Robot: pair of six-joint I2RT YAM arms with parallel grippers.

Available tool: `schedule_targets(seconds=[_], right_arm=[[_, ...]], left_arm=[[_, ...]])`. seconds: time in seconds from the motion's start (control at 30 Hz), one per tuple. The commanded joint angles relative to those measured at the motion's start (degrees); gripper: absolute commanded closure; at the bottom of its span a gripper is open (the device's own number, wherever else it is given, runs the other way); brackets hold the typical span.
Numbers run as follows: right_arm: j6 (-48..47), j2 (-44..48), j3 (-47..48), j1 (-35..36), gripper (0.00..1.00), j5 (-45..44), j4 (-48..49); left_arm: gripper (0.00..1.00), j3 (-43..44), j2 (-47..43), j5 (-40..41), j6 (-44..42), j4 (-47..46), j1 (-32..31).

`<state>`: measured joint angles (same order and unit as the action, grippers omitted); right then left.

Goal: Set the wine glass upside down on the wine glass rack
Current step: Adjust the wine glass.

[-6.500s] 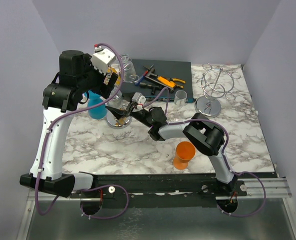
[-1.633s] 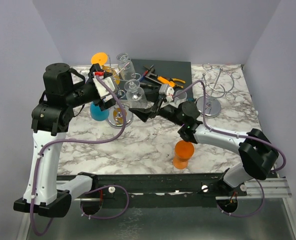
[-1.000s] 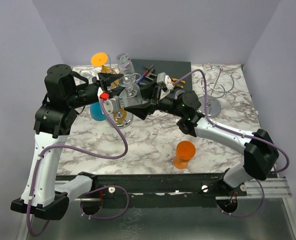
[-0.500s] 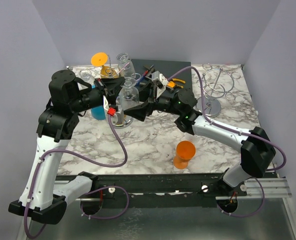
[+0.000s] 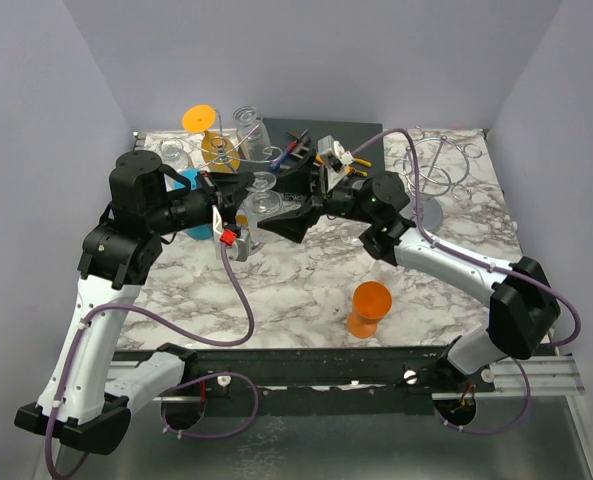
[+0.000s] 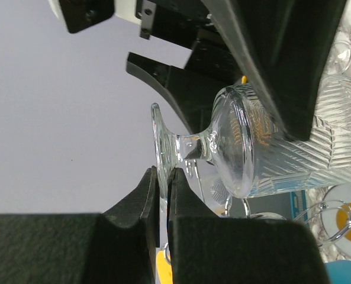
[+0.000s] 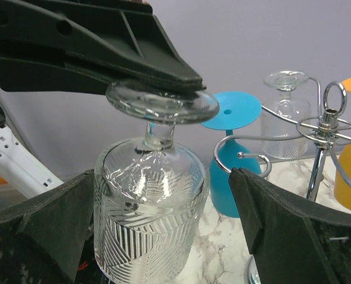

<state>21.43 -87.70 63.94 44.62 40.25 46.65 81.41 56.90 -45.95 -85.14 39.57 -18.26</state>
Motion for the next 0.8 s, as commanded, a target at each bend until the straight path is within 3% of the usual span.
schedule_targets(seconds=[0.0, 0.5, 0.77], right_arm=[[1.9, 1.4, 2.0, -1.3, 0.0, 5.1, 1.2], [0.3, 0.4, 3.2, -2.7, 0.01, 12.3, -13.4], [3.5, -1.5, 4.3, -2.6, 0.18, 12.9, -11.6]], left_arm=[[1.0, 0.5, -1.2, -3.1, -1.3, 0.2, -0.3], [1.0, 1.0, -1.3, -2.3, -6.7, 0.2, -0.3], [1.0, 0.3, -1.9, -3.1, -8.7, 0.2, -0.3]])
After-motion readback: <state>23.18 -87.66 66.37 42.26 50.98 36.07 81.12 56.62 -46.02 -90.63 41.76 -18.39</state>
